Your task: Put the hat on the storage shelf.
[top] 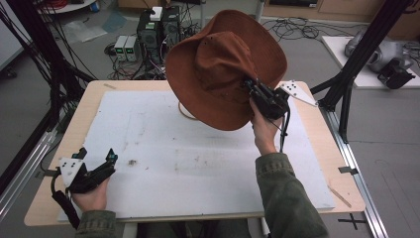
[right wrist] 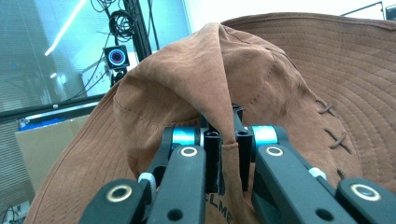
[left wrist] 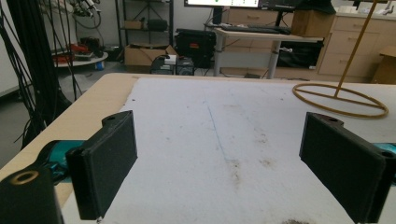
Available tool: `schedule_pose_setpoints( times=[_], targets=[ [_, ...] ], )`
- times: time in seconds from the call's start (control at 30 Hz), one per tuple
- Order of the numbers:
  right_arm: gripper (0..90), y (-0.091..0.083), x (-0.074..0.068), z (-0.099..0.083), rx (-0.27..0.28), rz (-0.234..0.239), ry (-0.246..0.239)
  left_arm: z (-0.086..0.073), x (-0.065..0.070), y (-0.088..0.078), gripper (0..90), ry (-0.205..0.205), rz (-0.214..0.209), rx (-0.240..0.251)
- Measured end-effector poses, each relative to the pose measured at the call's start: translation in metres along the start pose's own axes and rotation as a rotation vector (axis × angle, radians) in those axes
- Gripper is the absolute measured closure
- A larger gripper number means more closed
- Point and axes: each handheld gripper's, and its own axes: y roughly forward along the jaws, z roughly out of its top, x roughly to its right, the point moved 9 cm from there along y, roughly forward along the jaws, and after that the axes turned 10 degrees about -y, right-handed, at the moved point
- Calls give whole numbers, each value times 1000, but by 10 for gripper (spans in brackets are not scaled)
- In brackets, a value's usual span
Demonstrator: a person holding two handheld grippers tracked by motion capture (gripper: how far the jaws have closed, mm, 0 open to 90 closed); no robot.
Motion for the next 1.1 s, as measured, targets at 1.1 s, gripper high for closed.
schedule_pose_setpoints(
  times=[1.1],
  targets=[
    [873, 114, 0, -6, -50, -15, 53, -2, -2, 2, 114, 4, -7, -6]
  ],
)
